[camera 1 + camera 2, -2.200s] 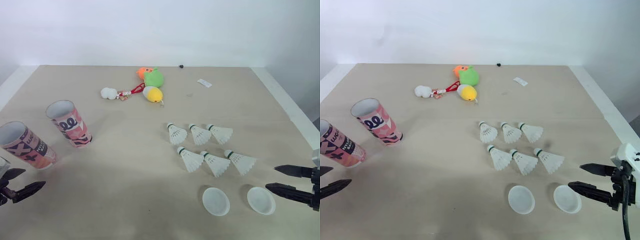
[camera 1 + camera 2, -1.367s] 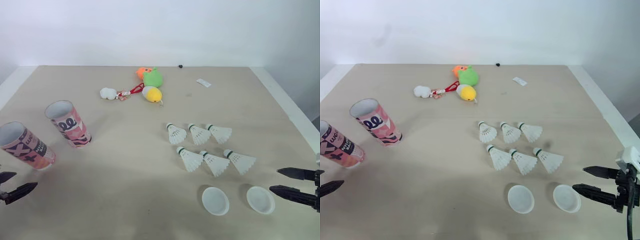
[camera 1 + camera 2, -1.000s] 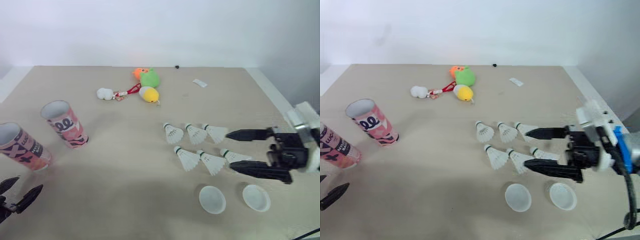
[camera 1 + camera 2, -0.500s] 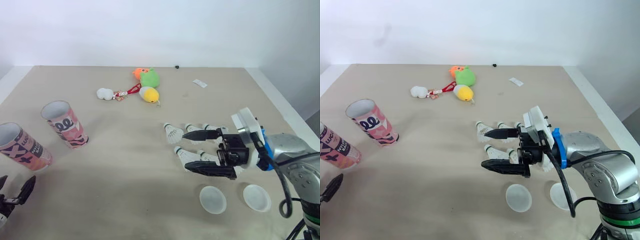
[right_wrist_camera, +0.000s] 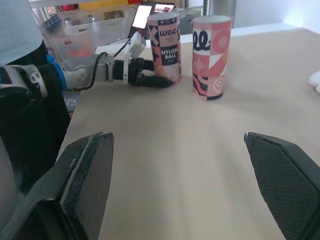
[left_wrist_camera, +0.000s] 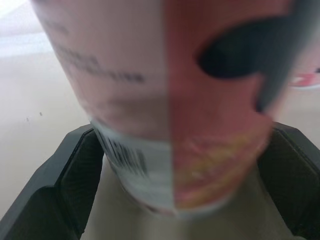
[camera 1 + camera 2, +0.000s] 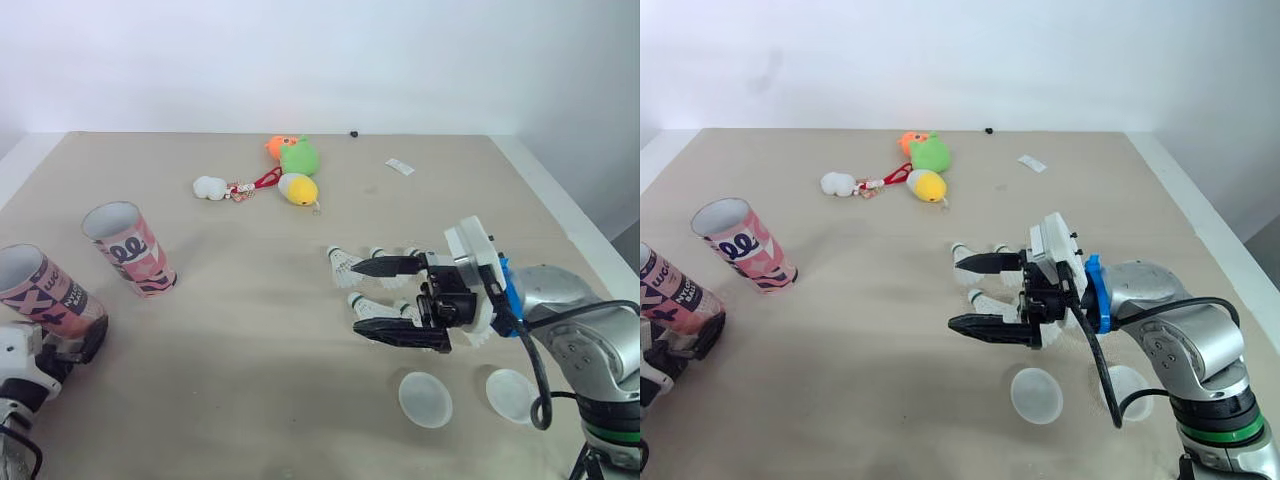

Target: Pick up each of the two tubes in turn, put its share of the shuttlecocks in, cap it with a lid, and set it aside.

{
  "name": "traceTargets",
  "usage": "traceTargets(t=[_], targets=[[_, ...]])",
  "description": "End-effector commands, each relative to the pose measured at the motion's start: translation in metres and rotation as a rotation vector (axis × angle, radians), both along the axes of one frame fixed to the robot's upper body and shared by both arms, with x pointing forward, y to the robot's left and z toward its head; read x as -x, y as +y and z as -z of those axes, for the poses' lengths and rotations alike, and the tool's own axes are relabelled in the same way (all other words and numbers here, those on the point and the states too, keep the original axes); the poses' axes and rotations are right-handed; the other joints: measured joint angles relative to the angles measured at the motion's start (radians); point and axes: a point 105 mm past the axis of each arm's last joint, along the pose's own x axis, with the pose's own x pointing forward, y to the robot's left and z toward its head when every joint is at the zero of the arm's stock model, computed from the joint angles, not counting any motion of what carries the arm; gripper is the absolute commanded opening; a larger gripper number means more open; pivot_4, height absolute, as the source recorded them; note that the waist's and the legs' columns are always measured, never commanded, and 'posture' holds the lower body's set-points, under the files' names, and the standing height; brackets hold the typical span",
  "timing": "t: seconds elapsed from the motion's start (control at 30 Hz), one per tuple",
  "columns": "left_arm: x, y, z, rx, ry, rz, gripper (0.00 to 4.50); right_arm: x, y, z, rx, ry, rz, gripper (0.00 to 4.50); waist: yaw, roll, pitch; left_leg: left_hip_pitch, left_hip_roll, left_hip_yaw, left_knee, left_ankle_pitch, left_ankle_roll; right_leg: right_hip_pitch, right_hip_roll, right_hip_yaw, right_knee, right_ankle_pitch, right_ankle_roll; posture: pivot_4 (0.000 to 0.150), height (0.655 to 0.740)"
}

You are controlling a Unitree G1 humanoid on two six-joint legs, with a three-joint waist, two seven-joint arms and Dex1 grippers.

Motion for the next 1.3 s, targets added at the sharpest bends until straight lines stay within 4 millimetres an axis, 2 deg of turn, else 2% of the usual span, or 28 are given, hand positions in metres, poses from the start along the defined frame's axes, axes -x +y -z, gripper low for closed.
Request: traceTargets(t=[0.03,0.33,0.47,0.5,0.7,0.83,0.9,0.97,1.13,1.2,1.3], targets=[[-0.005,0.006,-0.005,-0.018,-0.025,-0.019,4.50,0.005,0.001,-0.007,-0.009,-0.042,-0.004,4.47,0.000,0.000,0.000,0.000,0.000,0.000,0.000,0.000,0.000,0.000,0.000,0.000,0.000,0.000,0.000,0.150,0.7400],[-0.012,0.002,-0.005,0.004,-0.040,-0.011,4.50,0.007,-0.003,-0.004,0.001,-0.034,0.007,4.47,0.000,0.000,0.000,0.000,0.000,0.000,0.000,0.000,0.000,0.000,-0.001,0.000,0.000,0.000,0.000,0.150,0.7400],[-0.010,0.005,-0.005,0.009,-0.041,-0.039,3.19,0.008,-0.004,-0.002,0.003,-0.026,0.010,4.50,0.000,0.000,0.000,0.000,0.000,0.000,0.000,0.000,0.000,0.000,-0.001,0.000,0.000,0.000,0.000,0.150,0.7400],[-0.009,0.005,-0.006,0.007,-0.039,-0.037,2.99,0.008,-0.005,-0.001,0.004,-0.025,0.010,4.50,0.000,0.000,0.000,0.000,0.000,0.000,0.000,0.000,0.000,0.000,-0.001,0.000,0.000,0.000,0.000,0.150,0.7400],[-0.003,0.009,-0.011,-0.018,-0.032,-0.036,2.99,0.009,-0.006,0.001,0.004,-0.010,0.017,4.50,0.000,0.000,0.000,0.000,0.000,0.001,0.000,0.000,0.000,0.000,-0.001,0.000,0.000,0.000,0.000,0.150,0.7400],[0.015,0.000,-0.029,-0.161,0.048,0.098,2.99,0.020,-0.012,0.012,0.031,0.036,0.056,4.50,-0.001,-0.001,0.000,0.000,0.001,0.001,-0.001,-0.001,-0.001,-0.001,-0.001,0.000,0.000,-0.001,-0.001,0.150,0.7400],[0.029,-0.011,-0.049,-0.244,0.140,0.260,2.99,0.032,-0.018,0.022,0.058,0.065,0.098,4.50,-0.001,-0.004,-0.001,-0.001,0.001,0.000,-0.001,-0.002,-0.002,-0.002,-0.002,-0.002,0.000,-0.003,-0.001,0.150,0.7400],[0.042,-0.024,-0.061,-0.308,0.282,0.437,2.99,0.039,-0.022,0.029,0.081,0.075,0.150,4.50,0.001,-0.007,-0.003,-0.002,0.001,-0.001,-0.001,-0.004,-0.003,-0.001,-0.001,-0.004,0.000,-0.005,-0.003,0.150,0.7400],[0.066,-0.049,-0.067,-0.393,0.590,0.736,2.99,0.048,-0.025,0.051,0.171,0.056,0.269,4.50,0.002,0.006,0.001,0.000,0.001,-0.002,-0.001,-0.003,-0.005,-0.001,-0.005,-0.011,-0.001,-0.009,-0.008,0.150,0.7400],[0.068,-0.056,-0.068,-0.431,0.676,0.811,2.99,0.050,-0.025,0.060,0.199,0.061,0.324,4.50,0.001,0.010,0.003,0.001,0.001,-0.002,-0.001,-0.002,-0.005,-0.002,-0.004,-0.011,-0.001,-0.012,-0.003,0.150,0.7400],[0.055,-0.065,-0.071,-0.558,0.775,0.915,2.99,0.047,-0.022,0.070,0.161,0.124,0.413,4.50,0.002,0.008,0.003,0.001,0.001,-0.002,-0.001,-0.001,-0.006,-0.001,-0.001,-0.009,0.000,-0.011,-0.004,0.150,0.7400]])
